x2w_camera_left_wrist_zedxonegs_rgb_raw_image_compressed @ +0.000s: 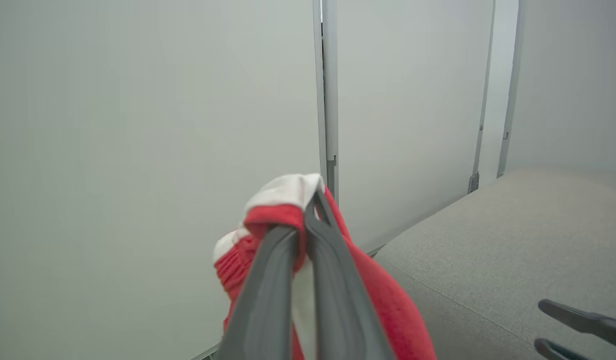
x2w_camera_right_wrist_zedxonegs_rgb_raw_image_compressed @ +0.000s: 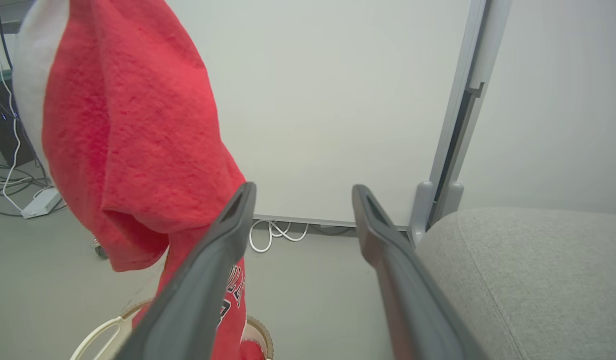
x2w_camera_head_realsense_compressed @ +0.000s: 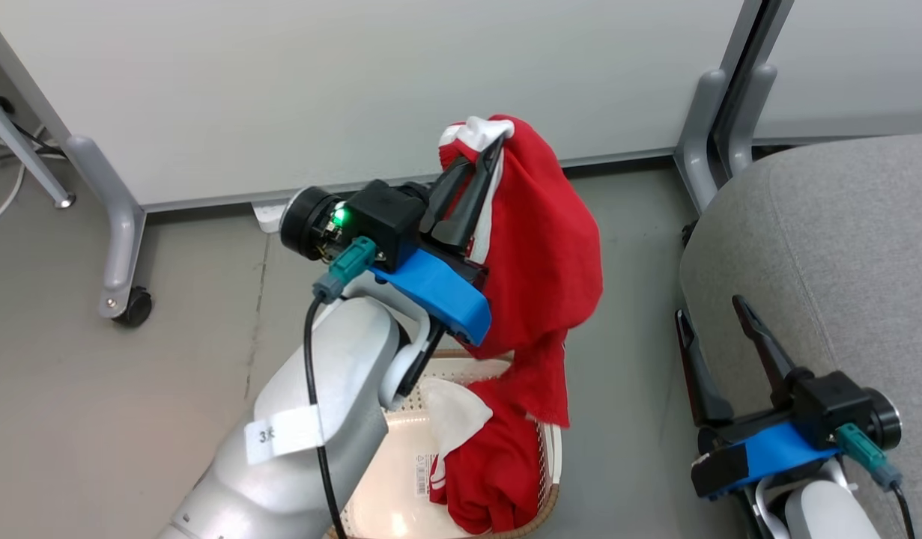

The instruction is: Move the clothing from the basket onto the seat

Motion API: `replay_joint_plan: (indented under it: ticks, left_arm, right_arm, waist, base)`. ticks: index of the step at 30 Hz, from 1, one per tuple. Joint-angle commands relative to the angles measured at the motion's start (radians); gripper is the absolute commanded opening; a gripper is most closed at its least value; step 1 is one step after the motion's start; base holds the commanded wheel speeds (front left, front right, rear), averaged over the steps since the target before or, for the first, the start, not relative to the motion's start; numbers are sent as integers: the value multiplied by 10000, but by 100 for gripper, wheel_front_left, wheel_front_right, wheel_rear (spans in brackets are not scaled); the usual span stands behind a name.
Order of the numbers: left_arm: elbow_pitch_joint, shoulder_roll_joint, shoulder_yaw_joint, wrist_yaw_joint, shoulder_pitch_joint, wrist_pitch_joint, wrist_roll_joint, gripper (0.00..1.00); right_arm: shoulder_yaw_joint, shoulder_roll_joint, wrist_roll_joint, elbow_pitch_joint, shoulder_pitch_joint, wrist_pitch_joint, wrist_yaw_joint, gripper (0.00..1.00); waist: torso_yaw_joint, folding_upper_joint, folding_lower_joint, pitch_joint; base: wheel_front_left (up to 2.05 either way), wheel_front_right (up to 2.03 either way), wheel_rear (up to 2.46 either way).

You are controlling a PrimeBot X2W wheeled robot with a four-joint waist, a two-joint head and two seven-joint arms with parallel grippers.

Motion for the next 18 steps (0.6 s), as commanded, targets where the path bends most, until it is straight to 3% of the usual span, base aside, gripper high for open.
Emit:
replay_joint_plan:
  ticks: [1, 18]
  left_arm:
    - [-120, 4, -137, 64, -102, -45, -48, 0]
    - [-316, 39, -548, 253, -138, -45, -219, 0]
  right_arm:
    - [14, 55, -4, 19, 244, -35, 4, 100]
    - [547, -64, 33, -535, -16, -35, 4, 100]
  waist:
    - [-10, -1, 2, -167]
    - [76, -1, 2, -326]
  base:
    - [0, 0, 0]
    - [0, 0, 0]
